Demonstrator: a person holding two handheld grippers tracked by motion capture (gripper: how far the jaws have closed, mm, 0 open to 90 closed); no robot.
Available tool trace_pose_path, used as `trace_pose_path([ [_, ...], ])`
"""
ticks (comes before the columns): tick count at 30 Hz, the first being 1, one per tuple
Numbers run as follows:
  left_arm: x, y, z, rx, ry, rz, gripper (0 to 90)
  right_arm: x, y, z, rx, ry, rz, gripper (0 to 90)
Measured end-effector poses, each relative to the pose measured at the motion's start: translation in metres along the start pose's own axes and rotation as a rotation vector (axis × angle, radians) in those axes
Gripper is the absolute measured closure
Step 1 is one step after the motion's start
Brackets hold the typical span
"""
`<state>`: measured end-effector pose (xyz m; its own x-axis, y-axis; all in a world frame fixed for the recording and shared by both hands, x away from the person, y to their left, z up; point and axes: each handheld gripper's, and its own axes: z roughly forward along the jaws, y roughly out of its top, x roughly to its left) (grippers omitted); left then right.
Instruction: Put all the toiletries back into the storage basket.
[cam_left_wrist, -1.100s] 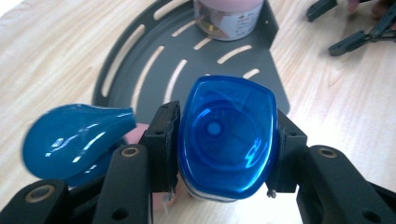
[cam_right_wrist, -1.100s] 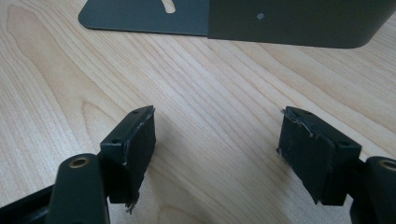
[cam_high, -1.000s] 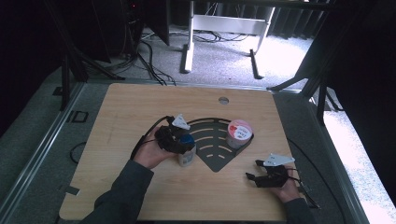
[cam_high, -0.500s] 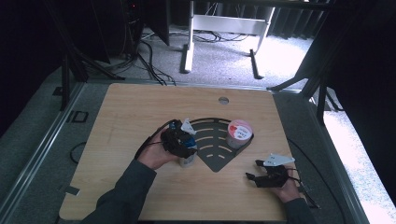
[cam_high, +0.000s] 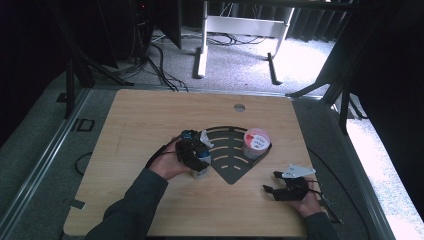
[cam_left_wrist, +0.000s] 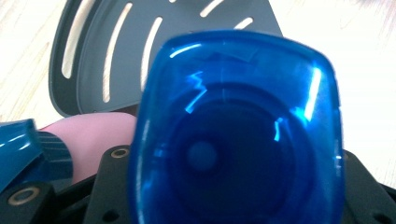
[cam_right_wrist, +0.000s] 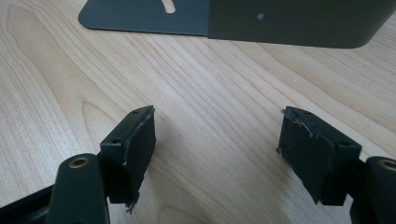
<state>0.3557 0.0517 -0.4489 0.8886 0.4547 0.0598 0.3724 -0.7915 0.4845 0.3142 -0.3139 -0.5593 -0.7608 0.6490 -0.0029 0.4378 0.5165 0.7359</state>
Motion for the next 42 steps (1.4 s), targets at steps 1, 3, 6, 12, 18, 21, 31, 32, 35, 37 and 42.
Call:
trace_pose_path([
  [1,0.0,0.0,0.0007,0.008,0.001,0.003,48.4,0.0,0.0,0.0,0.0,0.0,0.0,26.9],
  [3,0.0005,-0.0003,0.0027,0.025,0.001,0.01,48.4,0.0,0.0,0.0,0.0,0.0,0.0,26.9],
  [6,0.0001,-0.0003,0.0053,0.043,-0.002,0.018,48.5,0.0,0.0,0.0,0.0,0.0,-0.001,26.9],
  [12,0.0009,-0.0009,0.0068,0.056,-0.007,0.019,50.2,0.0,0.0,0.0,0.0,0.0,0.0,26.9],
  [18,0.0006,0.0003,0.0072,0.07,-0.005,0.027,50.3,0.0,0.0,0.0,0.0,0.0,0.0,26.9],
  [21,0.001,0.0009,0.0071,0.077,-0.004,0.034,50.4,0.0,0.0,0.0,0.0,0.0,-0.001,26.9],
  [31,0.0013,0.0027,0.0069,0.103,-0.008,0.045,50.9,0.0,0.0,0.0,0.0,0.0,0.0,26.9],
  [32,0.0014,0.0028,0.0069,0.105,-0.009,0.046,50.8,0.0,0.0,0.0,0.0,0.0,0.0,26.9],
  [35,0.0014,0.003,0.0071,0.104,-0.01,0.043,50.8,0.0,0.0,0.0,0.0,0.0,0.0,26.9],
  [37,0.0012,0.0029,0.0071,0.105,-0.009,0.043,50.9,0.0,0.0,0.0,0.0,0.0,0.0,26.9],
  [42,0.0022,0.0029,0.0069,0.105,-0.018,0.036,52.4,0.0,0.0,0.0,0.0,0.0,0.0,26.9],
])
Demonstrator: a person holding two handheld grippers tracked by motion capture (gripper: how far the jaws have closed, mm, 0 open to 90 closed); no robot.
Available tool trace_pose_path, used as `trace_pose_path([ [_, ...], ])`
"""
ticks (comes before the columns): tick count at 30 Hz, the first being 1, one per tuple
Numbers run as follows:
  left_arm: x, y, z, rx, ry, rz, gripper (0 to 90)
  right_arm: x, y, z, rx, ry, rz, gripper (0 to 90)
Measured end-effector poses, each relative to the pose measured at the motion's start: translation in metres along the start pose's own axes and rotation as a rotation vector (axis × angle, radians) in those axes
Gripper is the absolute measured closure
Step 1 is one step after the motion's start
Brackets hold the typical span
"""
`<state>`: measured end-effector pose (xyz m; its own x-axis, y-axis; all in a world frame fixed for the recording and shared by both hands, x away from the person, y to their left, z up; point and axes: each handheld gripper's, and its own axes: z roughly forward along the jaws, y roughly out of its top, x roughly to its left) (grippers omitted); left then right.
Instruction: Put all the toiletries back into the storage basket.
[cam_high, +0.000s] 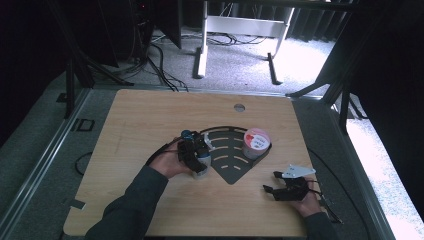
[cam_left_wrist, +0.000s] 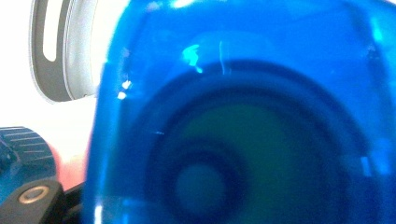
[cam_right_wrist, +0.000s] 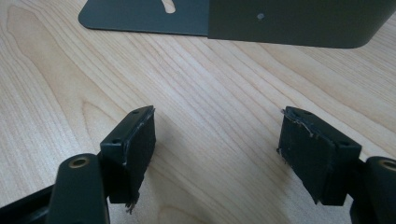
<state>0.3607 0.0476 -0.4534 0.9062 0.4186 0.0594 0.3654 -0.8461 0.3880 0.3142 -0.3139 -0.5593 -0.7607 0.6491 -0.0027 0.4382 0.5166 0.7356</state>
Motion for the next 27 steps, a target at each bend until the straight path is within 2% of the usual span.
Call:
trace_pose_path([
  [24,-0.0055,0.005,-0.0018,0.011,-0.002,-0.001,55.2,0.0,0.0,0.0,0.0,0.0,0.001,26.9],
  [27,-0.0062,0.0064,-0.0033,-0.004,-0.011,-0.004,55.2,0.0,0.0,0.0,0.0,0.0,0.001,26.9],
])
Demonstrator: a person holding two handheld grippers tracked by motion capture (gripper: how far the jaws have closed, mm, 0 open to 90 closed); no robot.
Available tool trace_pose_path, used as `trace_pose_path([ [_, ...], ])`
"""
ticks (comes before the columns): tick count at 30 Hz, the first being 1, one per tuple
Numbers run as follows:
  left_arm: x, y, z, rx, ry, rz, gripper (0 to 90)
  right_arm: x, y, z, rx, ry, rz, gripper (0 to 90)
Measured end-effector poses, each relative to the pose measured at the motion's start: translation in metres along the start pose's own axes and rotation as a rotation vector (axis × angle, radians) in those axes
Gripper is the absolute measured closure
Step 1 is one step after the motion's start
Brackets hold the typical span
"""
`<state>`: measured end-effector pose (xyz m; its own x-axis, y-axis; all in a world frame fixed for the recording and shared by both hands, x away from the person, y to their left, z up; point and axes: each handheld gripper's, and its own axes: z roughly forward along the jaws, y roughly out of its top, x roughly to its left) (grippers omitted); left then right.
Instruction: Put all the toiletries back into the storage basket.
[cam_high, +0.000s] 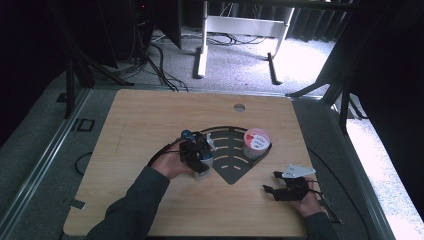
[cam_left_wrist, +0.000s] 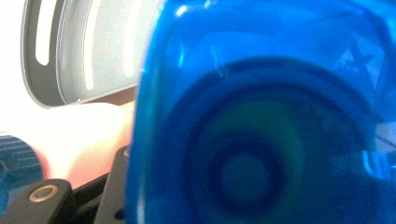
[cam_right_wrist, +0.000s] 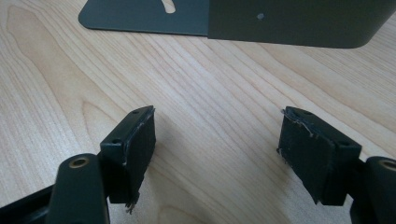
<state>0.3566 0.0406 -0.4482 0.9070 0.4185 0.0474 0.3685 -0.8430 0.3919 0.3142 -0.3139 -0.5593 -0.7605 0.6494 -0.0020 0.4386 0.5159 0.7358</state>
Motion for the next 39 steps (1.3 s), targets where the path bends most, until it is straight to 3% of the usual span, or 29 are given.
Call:
trace_pose_path([
  [19,-0.005,0.011,0.0,-0.011,-0.031,0.017,55.1,0.0,0.0,0.0,0.0,0.0,0.001,26.9],
  [39,-0.006,0.026,0.005,-0.033,-0.053,0.005,55.1,0.0,0.0,0.0,0.0,0.003,-0.003,26.9],
])
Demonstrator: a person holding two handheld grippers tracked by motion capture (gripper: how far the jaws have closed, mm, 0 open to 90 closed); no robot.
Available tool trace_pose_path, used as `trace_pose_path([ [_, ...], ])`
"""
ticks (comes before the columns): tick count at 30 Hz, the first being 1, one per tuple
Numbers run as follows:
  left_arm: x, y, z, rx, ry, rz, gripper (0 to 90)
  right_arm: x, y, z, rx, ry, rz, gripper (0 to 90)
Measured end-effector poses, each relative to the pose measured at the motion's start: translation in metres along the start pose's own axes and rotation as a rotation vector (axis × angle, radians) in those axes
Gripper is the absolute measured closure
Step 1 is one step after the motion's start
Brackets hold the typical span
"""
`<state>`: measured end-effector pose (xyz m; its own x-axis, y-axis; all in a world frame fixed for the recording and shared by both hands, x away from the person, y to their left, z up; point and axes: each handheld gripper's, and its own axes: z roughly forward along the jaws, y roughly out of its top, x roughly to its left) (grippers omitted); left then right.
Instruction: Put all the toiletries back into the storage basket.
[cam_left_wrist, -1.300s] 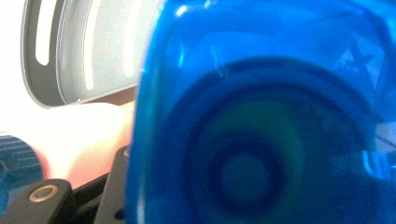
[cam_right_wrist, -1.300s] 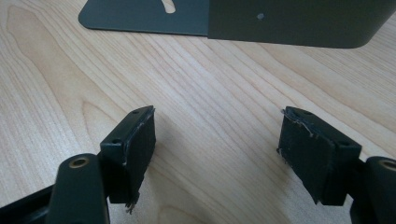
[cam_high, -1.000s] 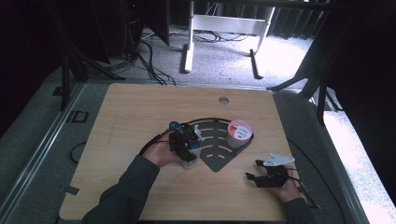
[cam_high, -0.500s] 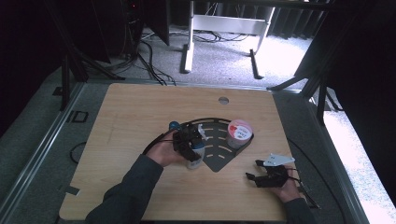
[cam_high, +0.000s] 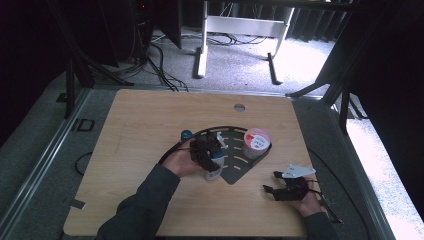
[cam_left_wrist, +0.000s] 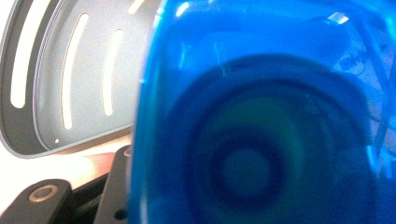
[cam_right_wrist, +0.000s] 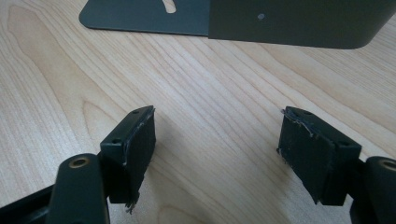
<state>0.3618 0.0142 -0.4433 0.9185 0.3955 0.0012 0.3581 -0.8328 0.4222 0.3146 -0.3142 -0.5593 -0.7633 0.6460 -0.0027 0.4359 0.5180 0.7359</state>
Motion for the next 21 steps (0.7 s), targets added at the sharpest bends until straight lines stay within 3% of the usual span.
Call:
trace_pose_path([
  [21,0.002,0.019,0.004,-0.032,0.01,-0.013,55.1,0.0,0.0,0.0,0.0,0.001,-0.001,26.9],
])
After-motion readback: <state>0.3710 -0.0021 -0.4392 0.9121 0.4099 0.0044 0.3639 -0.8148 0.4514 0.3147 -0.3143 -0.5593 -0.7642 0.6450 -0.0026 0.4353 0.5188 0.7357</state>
